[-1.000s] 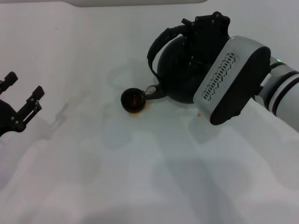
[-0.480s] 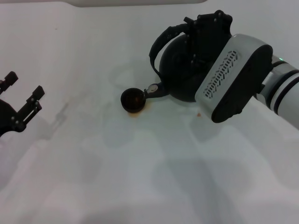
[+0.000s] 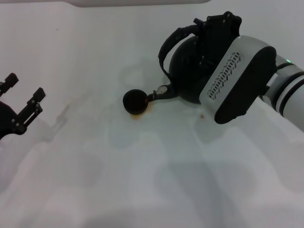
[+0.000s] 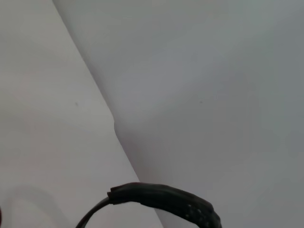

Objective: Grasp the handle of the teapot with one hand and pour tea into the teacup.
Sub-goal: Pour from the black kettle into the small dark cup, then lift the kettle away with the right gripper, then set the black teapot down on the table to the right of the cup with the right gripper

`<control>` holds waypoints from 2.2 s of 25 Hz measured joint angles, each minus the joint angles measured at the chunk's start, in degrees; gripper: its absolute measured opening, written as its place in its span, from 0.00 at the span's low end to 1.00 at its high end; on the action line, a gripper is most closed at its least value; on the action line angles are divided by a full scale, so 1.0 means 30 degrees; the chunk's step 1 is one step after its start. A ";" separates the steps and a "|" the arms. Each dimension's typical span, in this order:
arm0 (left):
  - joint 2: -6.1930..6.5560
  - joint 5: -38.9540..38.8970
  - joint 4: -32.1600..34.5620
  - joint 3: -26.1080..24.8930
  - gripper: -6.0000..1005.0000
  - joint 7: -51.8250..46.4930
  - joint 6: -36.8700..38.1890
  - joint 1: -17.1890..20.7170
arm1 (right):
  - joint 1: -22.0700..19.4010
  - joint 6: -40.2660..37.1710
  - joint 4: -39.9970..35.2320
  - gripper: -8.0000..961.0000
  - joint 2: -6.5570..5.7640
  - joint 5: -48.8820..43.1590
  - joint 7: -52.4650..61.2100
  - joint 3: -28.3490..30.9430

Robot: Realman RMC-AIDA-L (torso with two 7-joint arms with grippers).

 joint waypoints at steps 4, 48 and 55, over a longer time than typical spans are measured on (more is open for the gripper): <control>0.0000 0.0000 -0.0028 0.0000 0.69 0.0000 0.0001 0.0000 | 0.0003 -0.0010 0.0090 0.12 0.0002 0.0002 0.0026 -0.0020; -0.0002 0.0163 -0.0014 0.0132 0.69 0.0029 0.0149 -0.0303 | -0.1170 -1.9977 0.9409 0.12 -0.0223 0.4591 0.8113 0.9711; -0.0015 0.0228 -0.0028 0.0210 0.69 0.0028 0.0150 -0.0323 | -0.0829 -2.0914 1.0922 0.12 -0.0164 0.4602 0.7930 0.9740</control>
